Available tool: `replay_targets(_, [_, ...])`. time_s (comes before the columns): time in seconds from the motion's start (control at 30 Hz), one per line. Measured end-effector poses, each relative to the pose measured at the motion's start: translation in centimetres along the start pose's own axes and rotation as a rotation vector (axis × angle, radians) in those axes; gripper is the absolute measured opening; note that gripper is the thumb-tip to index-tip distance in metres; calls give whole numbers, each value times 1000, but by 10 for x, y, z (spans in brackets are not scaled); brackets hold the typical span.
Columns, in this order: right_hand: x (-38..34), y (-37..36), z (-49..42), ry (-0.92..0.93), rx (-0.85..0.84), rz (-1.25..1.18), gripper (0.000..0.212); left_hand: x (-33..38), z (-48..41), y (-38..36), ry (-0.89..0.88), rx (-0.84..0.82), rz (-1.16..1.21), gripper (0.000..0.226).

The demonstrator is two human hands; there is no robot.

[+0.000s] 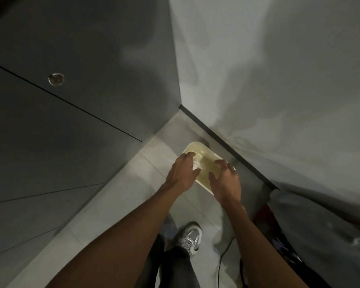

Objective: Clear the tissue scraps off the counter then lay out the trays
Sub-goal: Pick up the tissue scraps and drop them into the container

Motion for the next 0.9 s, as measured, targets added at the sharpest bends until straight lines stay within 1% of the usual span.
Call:
replay_targets(0.17, [-24,18,20,52,-3,-8,36,-8,29,19,-20,103,-47,43])
replay_targets(0.23, [-42,28,37,82,12,-10,36,-13,52,33,-8,167,-60,40])
replay_targets(0.4, [-96,51,95,167,34,-35,33,-24,120,71,52,266,-41,37])
replay_targets(0.5, [-131,65,137,231,9,-74,32,-27,167,97,93,320,2,36])
replay_targets(0.63, [-182,88,202,338,-20,-123,25,-29,243,142,153,383,56,33])
replay_targets(0.73, [-224,105,249,412,-40,-154,27,-36,302,180,206,440,115,30])
replay_targets(0.8, [-257,116,277,471,-51,-141,26,-45,344,207,237,510,154,29])
replay_targets(0.9, [-313,128,322,535,-95,-138,18,-66,404,248,296,631,201,27])
Point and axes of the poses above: each hand's wrist, its own z-axis away from the middle knuckle, its own y-axis out of the back of the hand, x = y × z, the point moved 2 cm from there along -z, towards the middle knuckle, and after that the axes turned 9 degrees about -z, right-handed, at the moved point
